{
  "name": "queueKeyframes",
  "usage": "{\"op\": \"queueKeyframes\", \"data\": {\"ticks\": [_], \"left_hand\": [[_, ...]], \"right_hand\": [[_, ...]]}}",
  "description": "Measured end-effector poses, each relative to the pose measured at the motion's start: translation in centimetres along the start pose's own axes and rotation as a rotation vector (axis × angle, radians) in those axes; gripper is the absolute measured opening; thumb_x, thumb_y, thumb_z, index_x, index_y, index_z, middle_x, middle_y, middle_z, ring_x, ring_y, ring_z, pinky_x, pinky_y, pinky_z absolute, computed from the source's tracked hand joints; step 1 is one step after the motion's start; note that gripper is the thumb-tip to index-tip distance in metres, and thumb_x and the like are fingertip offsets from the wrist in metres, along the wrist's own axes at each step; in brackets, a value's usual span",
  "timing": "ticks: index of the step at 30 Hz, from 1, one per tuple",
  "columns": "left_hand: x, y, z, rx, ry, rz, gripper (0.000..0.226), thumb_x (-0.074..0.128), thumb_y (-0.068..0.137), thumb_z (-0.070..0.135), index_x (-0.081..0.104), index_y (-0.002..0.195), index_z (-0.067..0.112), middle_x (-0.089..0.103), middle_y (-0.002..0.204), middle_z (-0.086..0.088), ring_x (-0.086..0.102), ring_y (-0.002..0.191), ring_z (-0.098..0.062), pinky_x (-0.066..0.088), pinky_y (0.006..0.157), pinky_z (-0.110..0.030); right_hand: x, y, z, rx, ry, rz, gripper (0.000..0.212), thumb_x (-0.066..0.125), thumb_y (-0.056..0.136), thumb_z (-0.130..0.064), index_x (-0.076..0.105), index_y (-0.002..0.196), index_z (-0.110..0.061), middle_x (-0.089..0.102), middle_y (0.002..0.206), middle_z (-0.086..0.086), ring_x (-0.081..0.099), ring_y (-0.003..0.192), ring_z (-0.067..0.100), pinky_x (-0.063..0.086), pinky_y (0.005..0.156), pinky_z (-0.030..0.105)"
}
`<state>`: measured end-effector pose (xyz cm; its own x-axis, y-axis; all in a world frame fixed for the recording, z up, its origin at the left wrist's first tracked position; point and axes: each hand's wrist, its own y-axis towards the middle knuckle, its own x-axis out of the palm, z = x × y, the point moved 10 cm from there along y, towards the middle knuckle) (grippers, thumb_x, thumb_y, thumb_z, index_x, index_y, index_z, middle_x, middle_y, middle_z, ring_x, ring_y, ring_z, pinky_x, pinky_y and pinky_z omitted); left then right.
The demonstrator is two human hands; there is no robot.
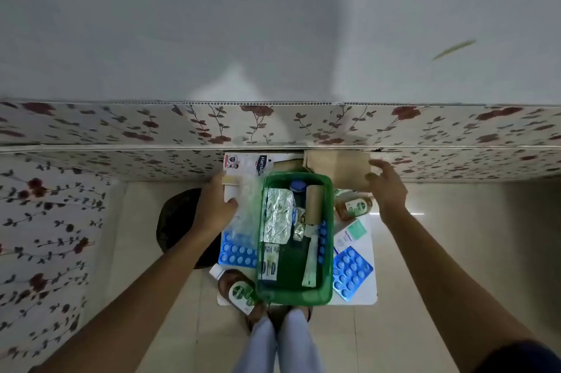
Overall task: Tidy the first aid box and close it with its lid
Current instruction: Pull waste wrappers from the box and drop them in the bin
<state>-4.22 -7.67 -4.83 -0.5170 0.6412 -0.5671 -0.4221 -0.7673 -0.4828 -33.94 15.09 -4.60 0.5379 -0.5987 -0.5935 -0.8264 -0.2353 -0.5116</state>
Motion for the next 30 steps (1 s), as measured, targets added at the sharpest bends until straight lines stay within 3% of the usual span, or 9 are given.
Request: {"op": "queueKeyframes", "data": {"ticks": [2,5,9,15,17,20,23,26,30], "left_hand": [[0.6,1.2,1.2,0.108,0.078,-0.006,0.072,0.06,0.076,-0.003,0.032,0.138,0.021,0.045,0.138,-0.013,0.05,0.12,-0.033,0.053,0.085,-0.05],[1.6,2.2,2.7,0.135,0.041,-0.043,0.073,0.06,0.077,-0.009,0.035,0.139,0.021,0.047,0.136,-0.014,0.058,0.105,-0.039,0.055,0.076,-0.045],[2.1,2.5,3.1,0.178,0.021,0.012,0.049,0.063,0.076,-0.007,0.054,0.122,0.009,0.059,0.123,-0.015,0.062,0.095,-0.029,0.052,0.07,-0.029],[2.3,2.1,2.0,0.05,-0.199,0.036,0.019,0.053,0.084,-0.005,0.064,0.096,0.005,0.066,0.086,-0.007,0.061,0.067,-0.006,0.047,0.056,-0.008],[2.3,1.6,1.9,0.011,-0.277,0.032,0.023,0.05,0.086,-0.001,0.062,0.102,0.012,0.063,0.088,0.0,0.059,0.065,0.001,0.046,0.058,-0.011],[3.3,0.8,2.3,0.037,-0.151,-0.067,0.038,0.055,0.08,-0.004,0.056,0.115,0.012,0.058,0.093,-0.003,0.054,0.073,-0.01,0.043,0.064,-0.019],[4.4,0.5,3.8,0.155,0.061,-0.151,0.028,0.062,0.076,-0.004,0.059,0.102,0.007,0.061,0.081,-0.007,0.053,0.071,-0.014,0.038,0.062,-0.021],[2.8,1.2,4.3,0.172,0.046,-0.019,0.012,0.061,0.079,-0.002,0.067,0.09,-0.001,0.071,0.09,-0.018,0.063,0.082,-0.023,0.042,0.072,-0.025],[-3.3,0.1,0.2,-0.08,-0.278,0.298,0.006,0.06,0.083,0.01,0.065,0.08,0.01,0.067,0.077,-0.009,0.063,0.072,-0.026,0.051,0.074,-0.038]], "right_hand": [[1.5,1.6,-0.2,0.025,-0.101,-0.095,0.033,0.053,0.079,-0.031,0.06,0.111,-0.039,0.062,0.12,0.012,0.052,0.112,0.036,0.041,0.101,0.05],[4.1,4.3,-0.1,0.035,-0.266,-0.236,0.032,0.05,0.082,-0.038,0.063,0.111,-0.032,0.06,0.123,0.009,0.052,0.114,0.036,0.039,0.103,0.051],[2.6,5.2,-0.9,0.039,-0.293,-0.016,0.034,0.048,0.084,-0.03,0.065,0.107,-0.012,0.065,0.113,0.013,0.056,0.107,0.035,0.044,0.096,0.05],[-1.3,-0.5,-5.5,-0.193,0.053,0.131,0.029,0.048,0.085,-0.008,0.07,0.1,-0.019,0.063,0.094,-0.001,0.057,0.094,0.022,0.051,0.09,0.047],[-2.7,-2.5,-5.5,-0.192,0.193,0.177,0.028,0.049,0.086,-0.008,0.068,0.099,-0.024,0.062,0.097,-0.001,0.055,0.09,0.018,0.054,0.084,0.041],[-4.5,-5.6,-4.9,-0.178,0.37,0.197,0.029,0.05,0.088,-0.006,0.066,0.103,-0.025,0.063,0.105,0.003,0.054,0.089,0.016,0.048,0.069,0.026],[-4.8,-7.3,-4.6,-0.194,0.426,0.164,0.036,0.051,0.086,-0.002,0.066,0.109,-0.025,0.064,0.11,0.005,0.055,0.084,0.01,0.045,0.068,0.02],[-2.8,-8.3,-5.0,-0.21,0.404,0.041,0.035,0.053,0.086,-0.003,0.066,0.109,-0.026,0.063,0.115,0.006,0.055,0.088,0.012,0.049,0.064,0.013],[2.6,-10.9,-8.0,-0.33,0.27,-0.148,0.041,0.055,0.085,0.0,0.065,0.107,-0.032,0.058,0.119,0.007,0.057,0.09,0.018,0.05,0.07,0.016]]}}
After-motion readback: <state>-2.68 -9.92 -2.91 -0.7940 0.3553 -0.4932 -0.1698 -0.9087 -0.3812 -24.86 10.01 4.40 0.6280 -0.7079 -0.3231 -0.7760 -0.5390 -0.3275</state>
